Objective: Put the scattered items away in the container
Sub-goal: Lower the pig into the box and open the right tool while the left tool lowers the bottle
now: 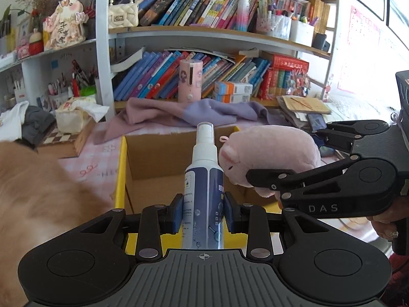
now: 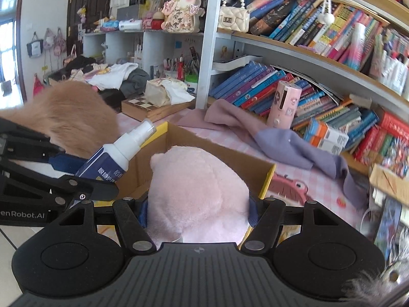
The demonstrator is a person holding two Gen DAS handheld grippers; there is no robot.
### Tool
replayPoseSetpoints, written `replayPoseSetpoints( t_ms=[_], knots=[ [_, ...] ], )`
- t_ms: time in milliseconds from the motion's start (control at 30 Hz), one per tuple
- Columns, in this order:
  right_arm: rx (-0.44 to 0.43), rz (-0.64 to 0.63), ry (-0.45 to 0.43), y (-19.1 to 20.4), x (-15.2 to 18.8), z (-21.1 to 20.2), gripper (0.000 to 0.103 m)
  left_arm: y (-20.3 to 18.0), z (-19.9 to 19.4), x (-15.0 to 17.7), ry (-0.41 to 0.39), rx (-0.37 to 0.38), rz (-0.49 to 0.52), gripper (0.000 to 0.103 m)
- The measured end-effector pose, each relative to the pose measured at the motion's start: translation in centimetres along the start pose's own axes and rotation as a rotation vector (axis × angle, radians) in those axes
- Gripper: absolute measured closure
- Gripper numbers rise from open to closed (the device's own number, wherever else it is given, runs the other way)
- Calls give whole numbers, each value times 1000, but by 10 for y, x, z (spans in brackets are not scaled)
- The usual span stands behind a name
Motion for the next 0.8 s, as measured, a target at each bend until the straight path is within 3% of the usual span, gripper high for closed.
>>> replayPoseSetpoints(
  t_ms=[267,433,800],
  knots=[
    [-20,-169,60,2,-1,78,38,37,65,-13,110,-82,55,72],
    [-47,-295,115,11,8,122,38,52,103,-15,198,-92,97,72],
    [-131,-437,176,22,16,165,38,68,155,-8,340,-79,144,72]
  ],
)
Point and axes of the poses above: each gripper's, at about its wrist camera, not at the fingertips, and z roughly the way its jaws point, y to its left, x to its underside, the point moved 9 cm from there along z, roughly the way its jaws point, and after that the axes turned 12 degrees about x, right-handed, at the moved point
